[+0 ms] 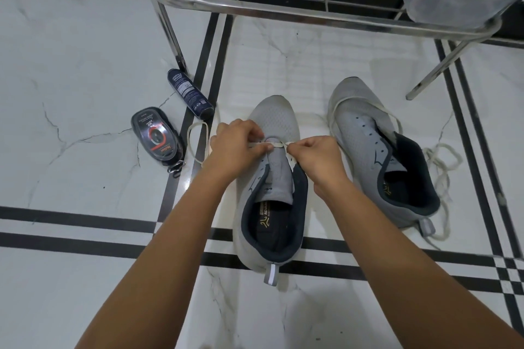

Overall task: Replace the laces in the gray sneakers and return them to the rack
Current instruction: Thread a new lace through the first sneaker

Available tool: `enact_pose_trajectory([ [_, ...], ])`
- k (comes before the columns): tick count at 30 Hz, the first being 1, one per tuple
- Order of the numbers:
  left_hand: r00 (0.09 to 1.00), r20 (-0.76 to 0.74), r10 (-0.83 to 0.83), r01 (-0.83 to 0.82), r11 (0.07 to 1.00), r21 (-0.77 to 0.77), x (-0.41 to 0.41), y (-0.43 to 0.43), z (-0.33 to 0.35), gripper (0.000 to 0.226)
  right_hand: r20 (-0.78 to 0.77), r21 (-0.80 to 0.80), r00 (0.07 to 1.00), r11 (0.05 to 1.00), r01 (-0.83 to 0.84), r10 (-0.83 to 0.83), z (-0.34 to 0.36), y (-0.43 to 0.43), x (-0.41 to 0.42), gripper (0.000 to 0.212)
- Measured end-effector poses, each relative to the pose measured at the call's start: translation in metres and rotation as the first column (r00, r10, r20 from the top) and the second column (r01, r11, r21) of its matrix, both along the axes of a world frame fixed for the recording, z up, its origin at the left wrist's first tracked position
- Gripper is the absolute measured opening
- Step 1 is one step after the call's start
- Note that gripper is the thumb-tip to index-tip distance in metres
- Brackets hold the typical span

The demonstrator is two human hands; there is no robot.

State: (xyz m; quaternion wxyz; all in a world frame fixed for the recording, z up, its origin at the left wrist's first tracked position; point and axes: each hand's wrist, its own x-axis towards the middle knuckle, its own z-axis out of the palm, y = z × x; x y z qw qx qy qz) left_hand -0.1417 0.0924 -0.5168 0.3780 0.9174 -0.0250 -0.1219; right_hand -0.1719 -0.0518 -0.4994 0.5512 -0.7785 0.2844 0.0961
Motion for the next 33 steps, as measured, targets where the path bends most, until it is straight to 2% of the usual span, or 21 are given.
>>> enact_pose_trajectory([
  [4,0.989,-0.132,-0.069,0.085,0.989,0.121,0.009,0.008,0.007,0.026,-0.013,-0.026,1.0,0.999,-0.026,0.026,0.001,-0.002,0.0,0.019],
  [6,0.969,-0.218,-0.121,0.163,0.969,0.187,0.011,0.019,0.008,0.026,0.003,-0.082,0.994,0.991,-0.107,0.108,0.002,-0.001,0.003,0.007],
  [7,0.956,-0.255,-0.146,0.199,0.961,0.194,0.011,0.023,0.009,0.026,0.024,-0.148,0.984,0.974,-0.173,0.179,0.004,0.0,0.004,0.008],
  [10,0.943,-0.281,-0.175,0.207,0.974,0.088,0.01,0.029,0.011,0.021,0.055,-0.307,0.882,0.848,-0.431,0.468,0.015,0.006,0.015,0.028],
  [12,0.946,-0.28,-0.161,0.151,0.987,-0.056,0.009,0.027,0.019,0.016,-0.012,-0.263,0.778,0.749,-0.609,0.628,0.023,0.013,0.025,0.034],
  [14,0.946,-0.274,-0.173,0.149,0.983,-0.104,0.012,0.029,0.031,0.015,-0.067,-0.195,0.704,0.683,-0.704,0.707,0.03,0.014,0.033,0.023],
  [17,0.932,-0.305,-0.195,0.168,0.979,-0.113,0.013,0.045,0.042,0.02,-0.123,-0.282,0.689,0.64,-0.715,0.715,0.04,-0.002,0.045,0.014],
  [19,0.944,-0.298,-0.143,0.084,0.976,-0.202,0.011,0.055,0.043,0.02,-0.199,-0.421,0.659,0.544,-0.726,0.725,0.043,-0.015,0.051,0.016],
  [21,0.961,-0.244,-0.133,0.07,0.966,-0.248,0.011,0.053,0.046,0.022,-0.227,-0.475,0.613,0.463,-0.748,0.757,0.048,-0.015,0.053,0.027],
  [23,0.96,-0.193,-0.205,0.17,0.968,-0.182,0.013,0.038,0.052,0.023,-0.169,-0.428,0.57,0.461,-0.777,0.804,0.054,-0.003,0.053,0.039],
  [26,0.965,-0.131,-0.228,0.211,0.969,-0.132,0.018,0.024,0.062,0.024,-0.104,-0.394,0.595,0.516,-0.76,0.797,0.065,0.003,0.054,0.022],
  [28,0.978,-0.117,-0.173,0.153,0.974,-0.165,0.019,0.035,0.062,0.025,-0.175,-0.446,0.629,0.509,-0.736,0.757,0.066,-0.012,0.057,0.019],
  [30,0.982,-0.138,-0.13,0.105,0.978,-0.179,0.017,0.043,0.06,0.026,-0.301,-0.506,0.619,0.429,-0.748,0.725,0.065,-0.026,0.055,0.023],
  [32,0.973,-0.137,-0.186,0.167,0.976,-0.14,0.015,0.035,0.059,0.025,-0.328,-0.524,0.591,0.379,-0.763,0.737,0.064,-0.023,0.052,0.034],
  [33,0.967,-0.127,-0.221,0.209,0.972,-0.103,0.014,0.027,0.059,0.024,-0.289,-0.501,0.585,0.402,-0.767,0.758,0.064,-0.017,0.05,0.039],
])
